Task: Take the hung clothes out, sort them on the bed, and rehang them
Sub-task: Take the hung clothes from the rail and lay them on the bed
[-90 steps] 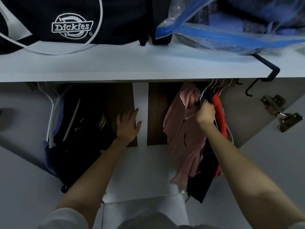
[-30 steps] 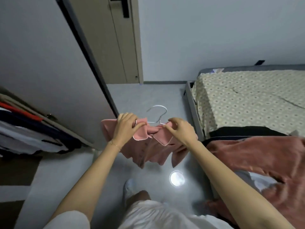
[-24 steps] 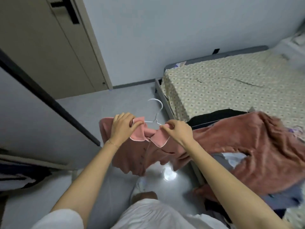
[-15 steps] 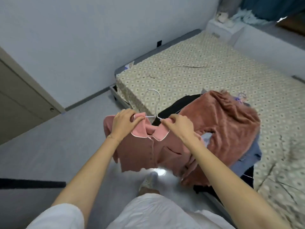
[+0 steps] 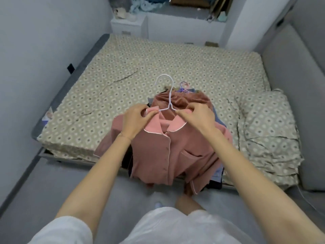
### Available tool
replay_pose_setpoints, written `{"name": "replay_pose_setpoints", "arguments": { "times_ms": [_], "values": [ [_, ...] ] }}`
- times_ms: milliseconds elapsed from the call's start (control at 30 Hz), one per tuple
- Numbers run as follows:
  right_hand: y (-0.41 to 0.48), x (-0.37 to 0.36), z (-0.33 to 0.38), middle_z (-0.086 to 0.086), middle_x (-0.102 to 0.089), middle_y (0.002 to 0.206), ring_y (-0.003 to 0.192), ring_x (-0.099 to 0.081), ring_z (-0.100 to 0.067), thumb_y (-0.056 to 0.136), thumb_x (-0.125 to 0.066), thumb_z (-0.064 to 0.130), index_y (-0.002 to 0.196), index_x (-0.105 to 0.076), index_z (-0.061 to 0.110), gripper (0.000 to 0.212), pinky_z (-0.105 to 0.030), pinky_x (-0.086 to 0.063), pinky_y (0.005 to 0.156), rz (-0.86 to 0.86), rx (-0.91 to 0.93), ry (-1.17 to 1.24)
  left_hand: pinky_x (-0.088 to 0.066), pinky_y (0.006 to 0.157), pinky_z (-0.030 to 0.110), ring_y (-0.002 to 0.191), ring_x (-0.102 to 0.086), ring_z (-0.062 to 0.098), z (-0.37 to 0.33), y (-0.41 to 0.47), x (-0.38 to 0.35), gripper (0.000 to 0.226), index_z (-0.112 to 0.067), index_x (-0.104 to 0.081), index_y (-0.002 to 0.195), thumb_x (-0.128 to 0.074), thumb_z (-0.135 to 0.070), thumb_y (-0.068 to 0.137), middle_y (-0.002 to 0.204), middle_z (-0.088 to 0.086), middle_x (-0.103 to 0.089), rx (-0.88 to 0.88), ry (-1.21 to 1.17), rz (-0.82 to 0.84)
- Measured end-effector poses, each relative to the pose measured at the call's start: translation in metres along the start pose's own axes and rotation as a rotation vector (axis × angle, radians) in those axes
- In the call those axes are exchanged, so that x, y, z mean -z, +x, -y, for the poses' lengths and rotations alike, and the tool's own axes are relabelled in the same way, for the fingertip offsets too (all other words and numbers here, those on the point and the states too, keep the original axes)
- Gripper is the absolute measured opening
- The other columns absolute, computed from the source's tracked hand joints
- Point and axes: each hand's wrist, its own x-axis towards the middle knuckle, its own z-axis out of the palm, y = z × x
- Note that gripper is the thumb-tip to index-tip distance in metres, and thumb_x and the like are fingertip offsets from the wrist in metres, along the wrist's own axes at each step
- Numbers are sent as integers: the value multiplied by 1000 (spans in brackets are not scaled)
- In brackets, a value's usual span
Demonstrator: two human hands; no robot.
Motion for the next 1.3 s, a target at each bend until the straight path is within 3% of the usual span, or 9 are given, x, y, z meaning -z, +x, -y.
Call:
{"name": "replay_pose_setpoints", "arguments": {
  "times_ms": [133, 467, 600, 700, 767, 867, 967, 1067, 1300],
  "values": [
    [41, 22, -24, -6, -73, 101, 103, -64, -31, 77, -62, 69, 96, -74, 25, 49, -35, -47, 77, -84, -59, -40, -30, 60, 32, 67, -45, 16, -26, 57, -31, 33, -30, -48, 69, -74, -45, 84, 64, -8, -45, -83, -61, 41],
    [188, 6, -94, -9, -72, 91, 93, -65, -34, 76, -62, 71, 92, -71, 21, 53, -35, -44, 68, -134, -105, -9, -29, 63, 30, 67, -42, 13, -24, 199, -135, 29, -17, -68, 79, -73, -45, 84, 66, -6, -49, -99, -77, 86],
    [264, -14, -122, -7, -72, 94, 94, -65, -32, 76, -60, 72, 94, -71, 21, 55, -36, -48, 71, -58, -156, 8, -26, 64, 29, 66, -43, 16, -17, 256, -180, 27, -12, -71, 84, -75, -38, 85, 66, -6, -47, -56, -45, 118],
    [314, -36, -140, -4, -72, 103, 99, -65, -30, 70, -52, 78, 102, -71, 23, 67, -37, -52, 76, 15, -156, 28, -36, 65, 35, 71, -55, 28, 8, 293, -224, 31, -13, -69, 85, -71, -44, 86, 73, 6, -63, 6, 12, 194],
    [344, -58, -155, -3, -70, 109, 102, -64, -29, 72, -57, 74, 109, -69, 23, 64, -37, -52, 80, 100, -174, 31, -45, 73, 40, 80, -60, 31, 31, 311, -254, 36, -16, -70, 89, -66, -51, 86, 84, 8, -68, 88, 45, 261],
    [378, -96, -178, -1, -68, 114, 101, -65, -29, 66, -55, 79, 107, -67, 26, 67, -40, -53, 82, 205, -222, 43, -44, 86, 45, 87, -60, 29, 58, 325, -289, 38, -19, -66, 86, -59, -57, 87, 85, 3, -65, 172, 91, 337],
    [399, -126, -195, -8, -68, 111, 103, -64, -31, 77, -64, 66, 112, -64, 19, 59, -40, -52, 84, 299, -243, 53, -34, 90, 39, 92, -59, 25, 74, 333, -314, 35, -18, -67, 92, -62, -52, 90, 90, 2, -66, 207, 194, 368],
    [416, -146, -207, -11, -67, 114, 108, -61, -33, 86, -62, 56, 125, -57, 16, 57, -38, -47, 86, 372, -262, -11, -34, 91, 39, 97, -61, 26, 85, 334, -334, 32, -21, -68, 99, -61, -51, 91, 96, 1, -68, 224, 228, 375],
    [425, -171, -217, -11, -66, 113, 108, -60, -35, 92, -54, 42, 119, -60, 15, 38, -44, -47, 89, 309, -160, -87, -32, 105, 48, 116, -56, 17, 100, 322, -347, 32, -32, -61, 116, -49, -50, 93, 119, -10, -63, 182, 198, 362]
  ]
}}
